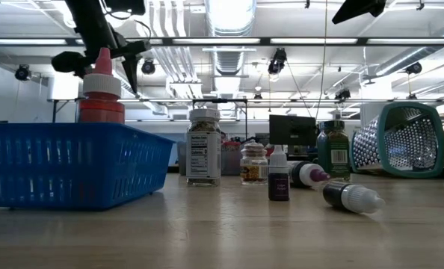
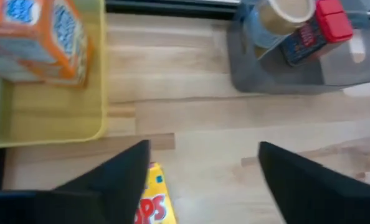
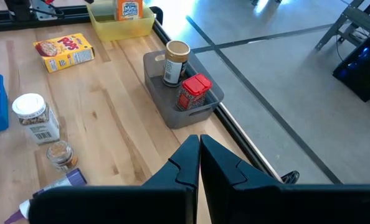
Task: Pick & Place Kitchen Items
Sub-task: Put the yellow cereal box into the yellow bin
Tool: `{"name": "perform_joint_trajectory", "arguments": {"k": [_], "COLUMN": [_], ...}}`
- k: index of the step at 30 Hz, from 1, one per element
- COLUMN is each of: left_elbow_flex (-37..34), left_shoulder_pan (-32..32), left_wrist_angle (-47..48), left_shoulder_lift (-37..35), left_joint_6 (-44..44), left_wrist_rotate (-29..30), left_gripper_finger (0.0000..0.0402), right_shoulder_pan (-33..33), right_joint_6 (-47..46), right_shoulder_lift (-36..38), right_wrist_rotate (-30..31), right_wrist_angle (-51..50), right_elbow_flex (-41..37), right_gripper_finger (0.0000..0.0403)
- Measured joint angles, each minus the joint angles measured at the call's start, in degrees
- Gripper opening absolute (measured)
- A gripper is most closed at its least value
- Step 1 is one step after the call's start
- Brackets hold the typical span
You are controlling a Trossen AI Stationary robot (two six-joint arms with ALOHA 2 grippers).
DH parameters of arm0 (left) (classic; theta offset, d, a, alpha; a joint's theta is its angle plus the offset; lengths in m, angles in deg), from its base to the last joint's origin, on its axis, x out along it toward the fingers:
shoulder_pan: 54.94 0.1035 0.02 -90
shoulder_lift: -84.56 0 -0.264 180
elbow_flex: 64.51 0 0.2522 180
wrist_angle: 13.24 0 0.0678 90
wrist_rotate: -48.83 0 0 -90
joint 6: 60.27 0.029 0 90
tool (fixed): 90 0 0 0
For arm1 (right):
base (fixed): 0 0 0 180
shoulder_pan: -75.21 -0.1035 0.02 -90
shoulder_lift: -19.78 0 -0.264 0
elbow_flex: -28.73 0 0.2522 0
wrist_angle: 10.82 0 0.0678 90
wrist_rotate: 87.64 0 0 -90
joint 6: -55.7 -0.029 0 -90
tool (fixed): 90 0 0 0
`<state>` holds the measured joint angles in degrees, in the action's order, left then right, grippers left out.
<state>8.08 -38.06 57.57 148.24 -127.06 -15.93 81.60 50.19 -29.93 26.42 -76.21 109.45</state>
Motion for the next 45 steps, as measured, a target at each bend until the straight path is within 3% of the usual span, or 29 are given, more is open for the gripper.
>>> {"name": "perform_joint_trajectory", "arguments": {"k": [2, 4, 29, 36, 45], "left_elbow_flex": [0.0, 0.0, -0.13, -2.42, -9.23], "left_shoulder_pan": [-0.28, -0.39, -0.97, -0.97, -0.91], "left_wrist_angle": [1.28, 2.59, 12.1, 9.44, 0.75], "left_shoulder_lift": [0.0, 0.19, 13.66, 16.65, 13.36], "left_joint_6": [-1.31, -1.78, -15.87, -19.16, -18.75], "left_wrist_rotate": [0.08, 0.03, -7.24, -8.29, -8.6], "left_gripper_finger": [0.0374, 0.039, 0.04, 0.04, 0.04], "right_shoulder_pan": [0.02, 0.02, 0.02, 0.02, 0.02], "right_joint_6": [0.11, -0.01, 0.1, 0.02, 0.0], "right_shoulder_lift": [0.0, 0.02, 0.0, 0.01, 0.02], "right_wrist_rotate": [0.0, 0.0, 0.0, 0.0, 0.0], "right_wrist_angle": [0.01, 0.02, 0.0, 0.0, 0.02], "right_elbow_flex": [0.0, 0.0, 0.0, 0.0, 0.0], "right_gripper_finger": [0.0008, 0.0008, 0.0008, 0.0008, 0.0008]}}
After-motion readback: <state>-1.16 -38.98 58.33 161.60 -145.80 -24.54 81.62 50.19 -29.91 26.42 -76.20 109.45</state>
